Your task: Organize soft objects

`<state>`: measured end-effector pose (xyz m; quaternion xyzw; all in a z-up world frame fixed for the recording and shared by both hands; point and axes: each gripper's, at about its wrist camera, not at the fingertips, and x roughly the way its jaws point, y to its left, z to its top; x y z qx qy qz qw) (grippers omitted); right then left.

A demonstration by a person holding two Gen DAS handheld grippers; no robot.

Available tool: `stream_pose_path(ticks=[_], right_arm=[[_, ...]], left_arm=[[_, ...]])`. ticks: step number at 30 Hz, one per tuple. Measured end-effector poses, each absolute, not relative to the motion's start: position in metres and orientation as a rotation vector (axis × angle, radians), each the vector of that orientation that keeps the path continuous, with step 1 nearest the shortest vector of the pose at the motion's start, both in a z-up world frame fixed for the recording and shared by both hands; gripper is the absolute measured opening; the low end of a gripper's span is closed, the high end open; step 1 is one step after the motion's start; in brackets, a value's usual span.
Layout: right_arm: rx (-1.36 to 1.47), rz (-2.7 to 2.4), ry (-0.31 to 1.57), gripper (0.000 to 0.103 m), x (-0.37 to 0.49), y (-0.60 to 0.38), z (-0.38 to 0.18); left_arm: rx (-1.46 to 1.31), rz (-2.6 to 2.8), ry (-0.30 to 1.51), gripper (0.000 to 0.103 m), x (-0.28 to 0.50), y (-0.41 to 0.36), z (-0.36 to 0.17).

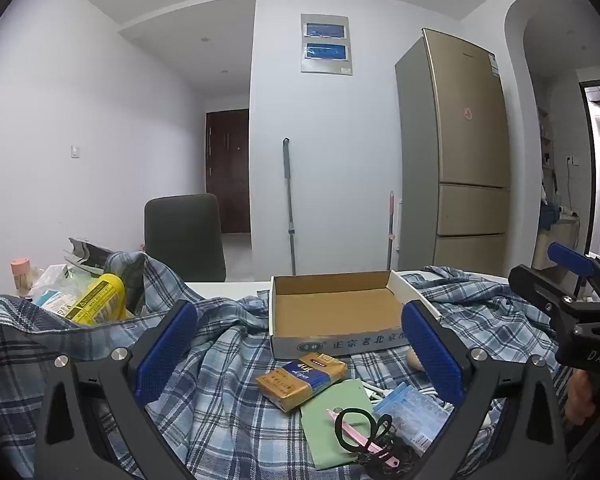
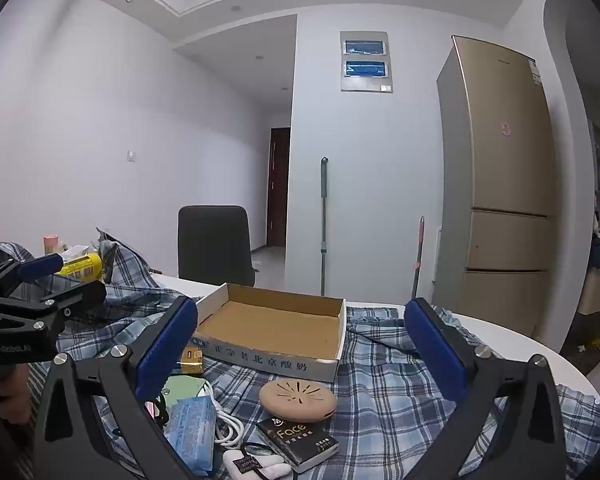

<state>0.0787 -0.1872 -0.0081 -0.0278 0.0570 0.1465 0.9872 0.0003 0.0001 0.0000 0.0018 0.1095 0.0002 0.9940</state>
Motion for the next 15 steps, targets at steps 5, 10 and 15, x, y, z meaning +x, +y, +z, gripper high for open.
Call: stream_pose_path(ticks=[5,10,15], right_arm=[[-0.068,0.292,0.139,0.103,0.0797,-0.1857,-0.0087],[-0.067,0.294,0.120,0.103,0.0759,-0.1877,-0.0073],[-0.069,0.293,0.121,0.103,0.0746,-0.1864,-0.0080]], left_arm=[[0.006,-0.004,0.220,0.103,0.0023,-0.0017,-0.0005],[-0.001,-0.002,0.210,0.103,0.0002,0.0000,-0.0001],[0.000,-0.001,0.211,0.103,0.0002,0.0001,-0.0001]])
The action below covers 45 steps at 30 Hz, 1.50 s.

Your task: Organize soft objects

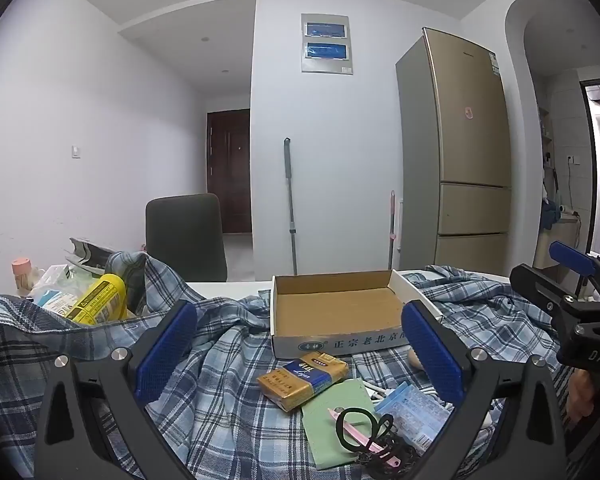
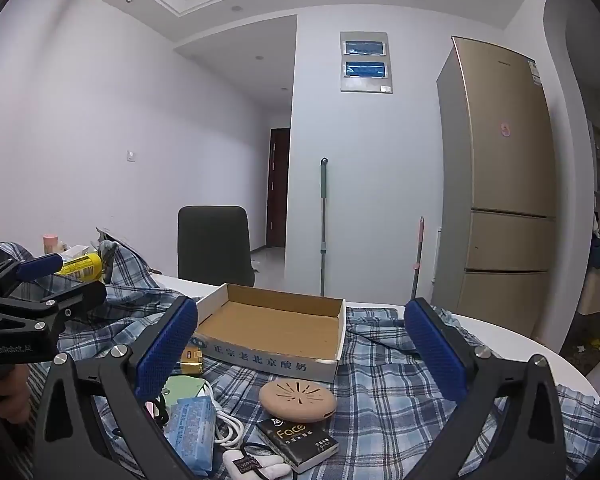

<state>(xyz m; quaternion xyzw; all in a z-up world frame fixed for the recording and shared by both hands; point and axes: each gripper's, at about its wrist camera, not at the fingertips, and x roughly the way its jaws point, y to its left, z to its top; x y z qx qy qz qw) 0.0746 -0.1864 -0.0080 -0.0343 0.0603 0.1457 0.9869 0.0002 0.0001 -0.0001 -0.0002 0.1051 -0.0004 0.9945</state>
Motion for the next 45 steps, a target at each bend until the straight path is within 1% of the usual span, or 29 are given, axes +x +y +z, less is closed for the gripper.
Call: stream_pose_path(ticks=[45], right_arm=[[-0.114,0.290,0.146,0.103,0.0753,-0.1781,-0.0084]], left_arm=[[0.007,-0.024,0.224,0.103,-0.0011,-0.0016,-0.0013]])
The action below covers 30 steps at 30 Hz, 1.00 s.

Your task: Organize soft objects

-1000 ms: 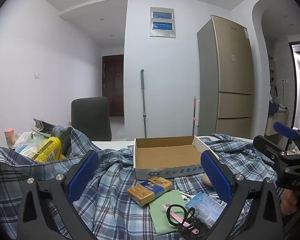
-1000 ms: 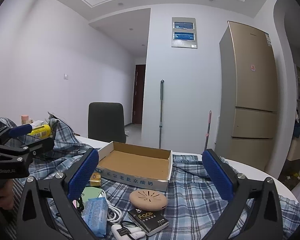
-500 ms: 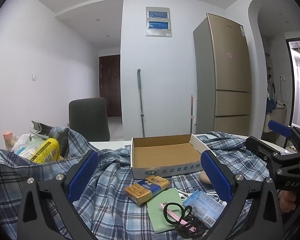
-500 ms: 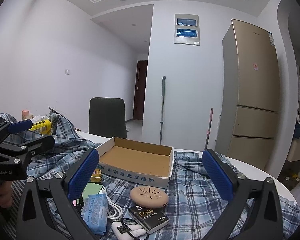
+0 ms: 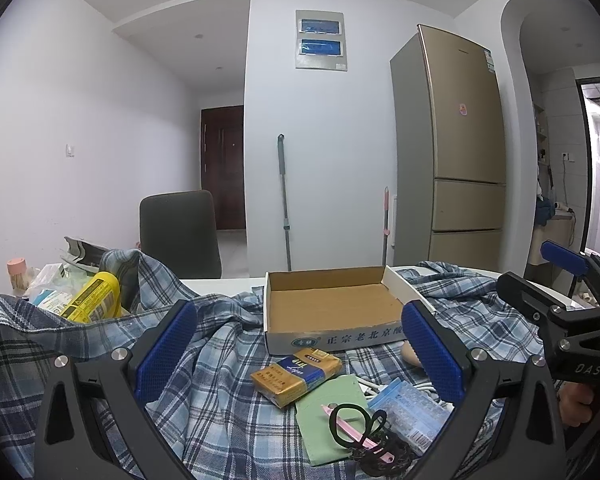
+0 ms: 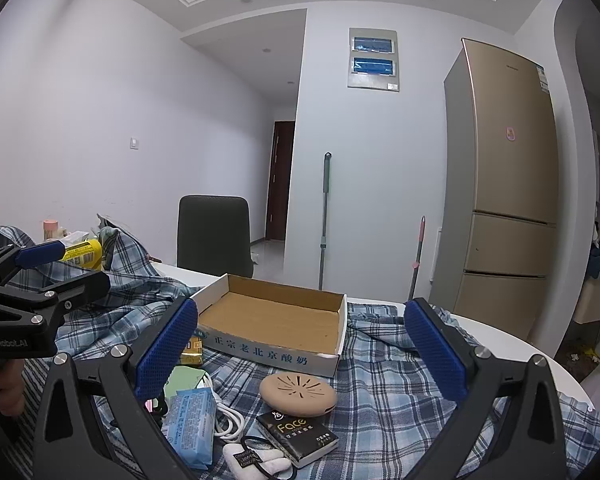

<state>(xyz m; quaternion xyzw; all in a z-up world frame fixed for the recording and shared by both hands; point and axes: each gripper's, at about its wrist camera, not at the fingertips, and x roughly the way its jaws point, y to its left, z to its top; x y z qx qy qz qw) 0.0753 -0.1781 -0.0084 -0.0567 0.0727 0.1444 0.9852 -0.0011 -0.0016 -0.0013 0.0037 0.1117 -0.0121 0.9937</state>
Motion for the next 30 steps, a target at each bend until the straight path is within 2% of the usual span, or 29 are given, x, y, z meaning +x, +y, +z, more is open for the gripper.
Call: stream_pose_path(ticks=[19,24,30], right_arm=[[-0.114,0.291,0.147,0.103,0.075,-0.179,-0.009],[-0.112,0.289,0.160,0.103,0.077,-0.179,-0.008],[-0.120,0.310,0.260,0.103,0.090,-0.179,0.000]], left_arm=[[-0.009,0.004,0.198,0.103,-0.007,0.002,0.002],[-0.031,-0.022,0.245,0.103,-0.007,0.002,0.006],[-0.020,-0.048,0.322,0.103,-0.002,-0.003,0.005]])
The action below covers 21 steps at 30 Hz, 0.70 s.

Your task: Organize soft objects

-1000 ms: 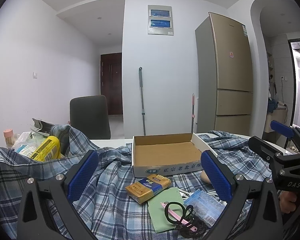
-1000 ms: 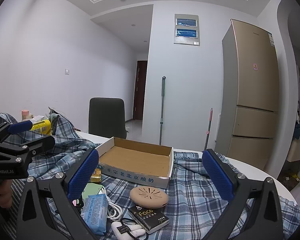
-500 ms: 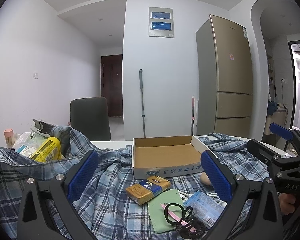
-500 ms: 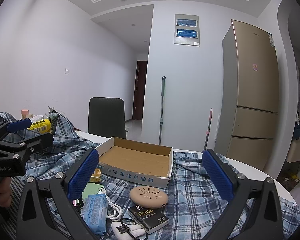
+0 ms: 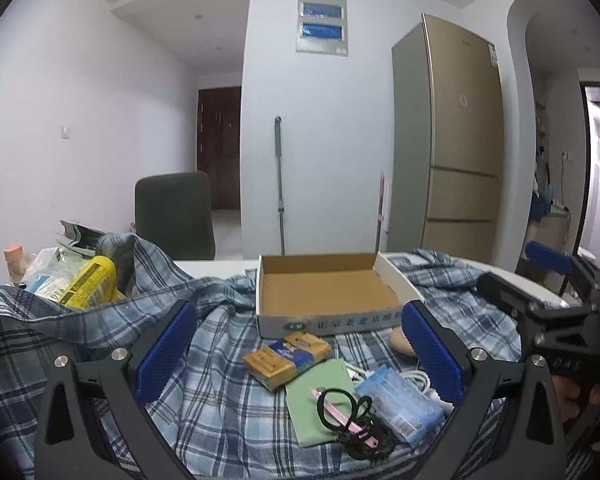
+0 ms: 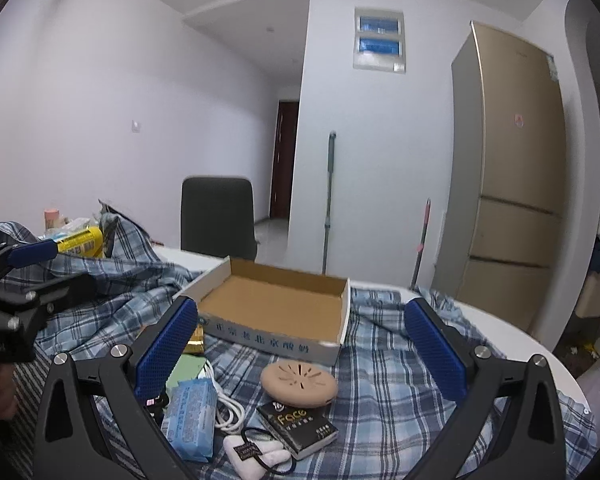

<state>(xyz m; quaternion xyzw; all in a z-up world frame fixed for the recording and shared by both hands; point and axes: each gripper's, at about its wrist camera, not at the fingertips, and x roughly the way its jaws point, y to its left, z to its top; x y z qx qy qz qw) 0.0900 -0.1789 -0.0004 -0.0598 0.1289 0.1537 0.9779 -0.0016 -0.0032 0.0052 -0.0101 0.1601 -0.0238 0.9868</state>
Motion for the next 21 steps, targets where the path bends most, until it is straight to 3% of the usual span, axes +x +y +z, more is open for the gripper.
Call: stream_pose_path(ticks=[8,14,21], right_arm=[[-0.081,0.385,0.654,0.102,0.133,-0.187,-0.018],[-0.136,0.473,0.902,0.085,0.144,-0.184,-0.064],[-0.182,0.528,1.009,0.063,0.142,-0.170,-0.091]], left_arm=[[-0.054,-0.071,0.449,0.103,0.018,0.001,-0.008],[-0.097,-0.087,0.496,0.103,0.023,0.007,-0.014],[-0.085,-0.100,0.506,0.103,0.024,0.004,-0.013]])
